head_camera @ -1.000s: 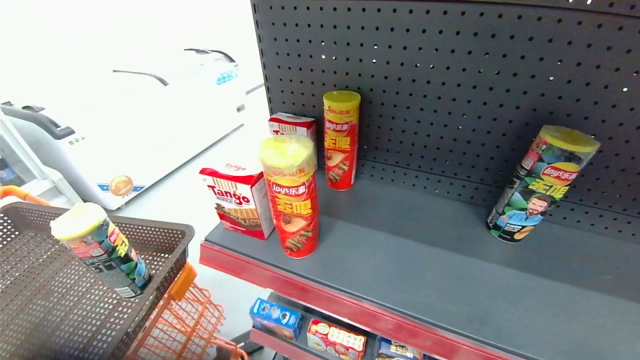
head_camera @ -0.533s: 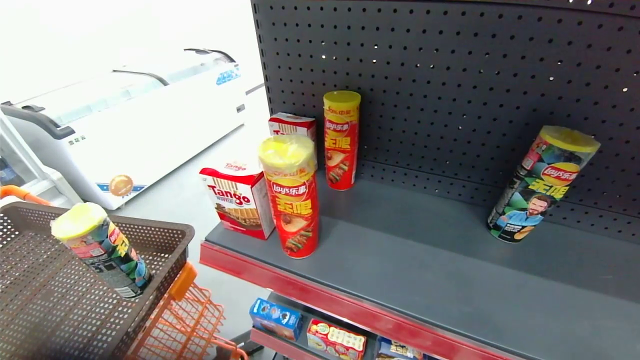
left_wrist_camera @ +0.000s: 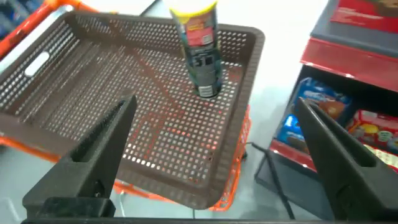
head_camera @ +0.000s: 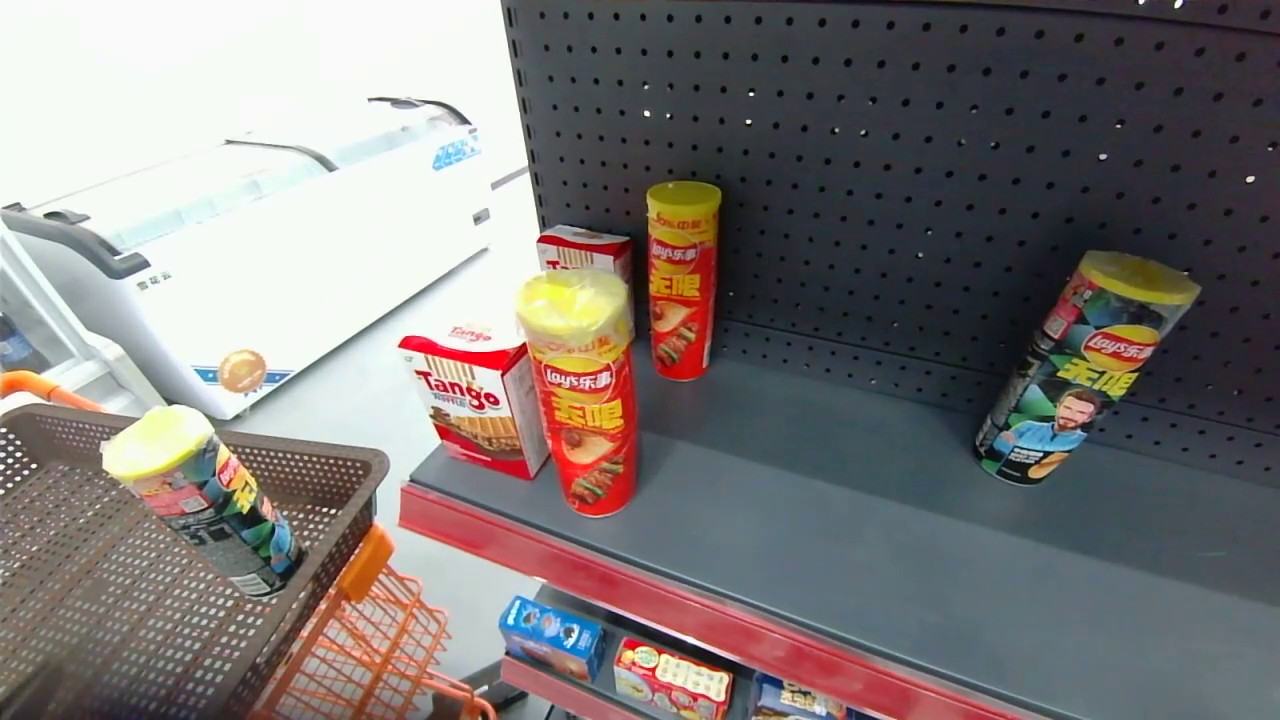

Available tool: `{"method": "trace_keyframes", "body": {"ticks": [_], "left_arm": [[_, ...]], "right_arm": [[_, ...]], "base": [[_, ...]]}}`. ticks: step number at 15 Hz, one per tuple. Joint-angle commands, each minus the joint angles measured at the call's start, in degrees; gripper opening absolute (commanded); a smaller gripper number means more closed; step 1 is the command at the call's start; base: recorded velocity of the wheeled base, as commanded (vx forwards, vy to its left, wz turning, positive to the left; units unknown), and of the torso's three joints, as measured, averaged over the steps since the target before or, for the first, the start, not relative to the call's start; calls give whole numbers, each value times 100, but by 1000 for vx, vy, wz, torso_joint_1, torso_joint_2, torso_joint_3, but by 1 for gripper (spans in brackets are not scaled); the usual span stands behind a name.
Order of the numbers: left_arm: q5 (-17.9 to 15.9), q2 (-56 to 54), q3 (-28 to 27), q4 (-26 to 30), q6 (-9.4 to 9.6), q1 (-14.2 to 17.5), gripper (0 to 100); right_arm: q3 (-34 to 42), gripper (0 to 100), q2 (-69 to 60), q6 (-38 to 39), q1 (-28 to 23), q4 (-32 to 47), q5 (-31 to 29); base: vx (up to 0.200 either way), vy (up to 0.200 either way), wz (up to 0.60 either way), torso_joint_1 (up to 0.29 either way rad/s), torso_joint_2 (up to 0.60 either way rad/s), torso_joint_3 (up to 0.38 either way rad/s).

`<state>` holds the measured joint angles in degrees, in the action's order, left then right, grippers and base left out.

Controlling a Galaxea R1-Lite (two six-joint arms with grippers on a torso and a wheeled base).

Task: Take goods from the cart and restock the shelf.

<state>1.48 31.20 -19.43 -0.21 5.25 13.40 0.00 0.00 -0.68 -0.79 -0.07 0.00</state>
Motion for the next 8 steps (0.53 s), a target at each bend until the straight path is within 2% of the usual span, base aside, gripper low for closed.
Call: {"method": "trace_keyframes", "body": {"ticks": [1, 3, 5, 8], "left_arm": [[-279, 1161, -8, -287, 28, 532, 100], [-271, 1644, 54, -559, 2, 532, 100], [-271, 2488, 238, -1500, -33, 506, 100], [-341, 3806, 291, -3222, -147, 488, 100]], "right_arm": [[0, 100, 0, -2, 0, -1, 0], [0, 100, 0, -2, 0, -1, 0], [0, 100, 0, -2, 0, -1, 0], [0, 100, 0, -2, 0, -1, 0]], "base": [[0, 0, 0, 0, 0, 0], [0, 0, 0, 0, 0, 0], [0, 0, 0, 0, 0, 0], [0, 0, 0, 0, 0, 0]]}}
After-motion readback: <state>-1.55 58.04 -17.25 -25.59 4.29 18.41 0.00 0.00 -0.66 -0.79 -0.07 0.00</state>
